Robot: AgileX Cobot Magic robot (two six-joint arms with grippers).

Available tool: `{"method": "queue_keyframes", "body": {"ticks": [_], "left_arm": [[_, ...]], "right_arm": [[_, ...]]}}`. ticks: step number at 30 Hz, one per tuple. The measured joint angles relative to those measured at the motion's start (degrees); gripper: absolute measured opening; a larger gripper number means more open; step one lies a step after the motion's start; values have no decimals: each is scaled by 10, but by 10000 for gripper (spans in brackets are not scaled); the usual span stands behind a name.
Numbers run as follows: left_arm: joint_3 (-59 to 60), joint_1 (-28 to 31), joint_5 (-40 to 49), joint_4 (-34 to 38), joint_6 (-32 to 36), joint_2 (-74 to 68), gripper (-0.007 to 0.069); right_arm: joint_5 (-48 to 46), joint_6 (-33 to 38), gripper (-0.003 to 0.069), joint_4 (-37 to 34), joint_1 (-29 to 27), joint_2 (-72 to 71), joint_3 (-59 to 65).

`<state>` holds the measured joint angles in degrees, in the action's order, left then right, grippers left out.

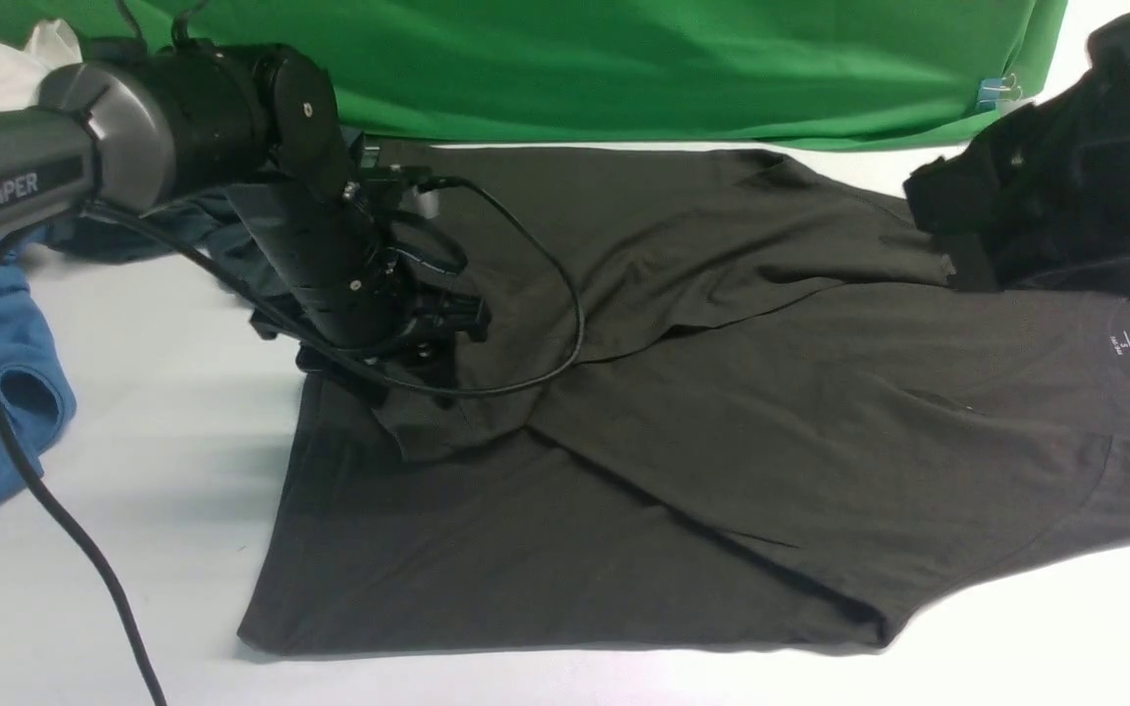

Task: Fold a long-sleeved shirt on a white desktop.
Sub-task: 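Fold the left side of the dark shirt inward over its body with the left gripper, then grasp the near edge of the shirt at its hem and shoulder corners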

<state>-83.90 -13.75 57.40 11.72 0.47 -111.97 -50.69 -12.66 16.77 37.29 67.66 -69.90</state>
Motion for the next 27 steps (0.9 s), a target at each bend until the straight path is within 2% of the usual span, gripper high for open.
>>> {"method": "queue_keyframes", "body": {"ticks": [5, 9, 13, 15, 18, 20, 23, 27], "left_arm": [[-6, 0, -41, -11, -1, 26, 574], [-35, 11, -47, -50, -34, 31, 589], [-56, 41, -37, -59, -31, 22, 589], [-60, 55, -23, -59, -24, 16, 589], [-60, 74, 30, -59, -17, 10, 589], [-60, 81, 84, -60, -10, 11, 589], [-29, 85, 110, -58, -10, 30, 589], [51, 85, 115, -44, -11, 74, 589]], "right_arm": [[-16, -1, 342, 12, 0, 7, 0], [-39, -23, 342, 53, -6, 7, 0], [-33, -37, 342, 63, -74, 7, 0], [-23, -37, 342, 45, -120, 10, 0], [-16, -13, 342, -33, -211, 25, 0], [-20, -9, 342, -70, -247, 38, 0], [-30, -5, 342, -103, -274, 51, 0], [-24, 2, 342, -116, -274, 57, 7]]}}
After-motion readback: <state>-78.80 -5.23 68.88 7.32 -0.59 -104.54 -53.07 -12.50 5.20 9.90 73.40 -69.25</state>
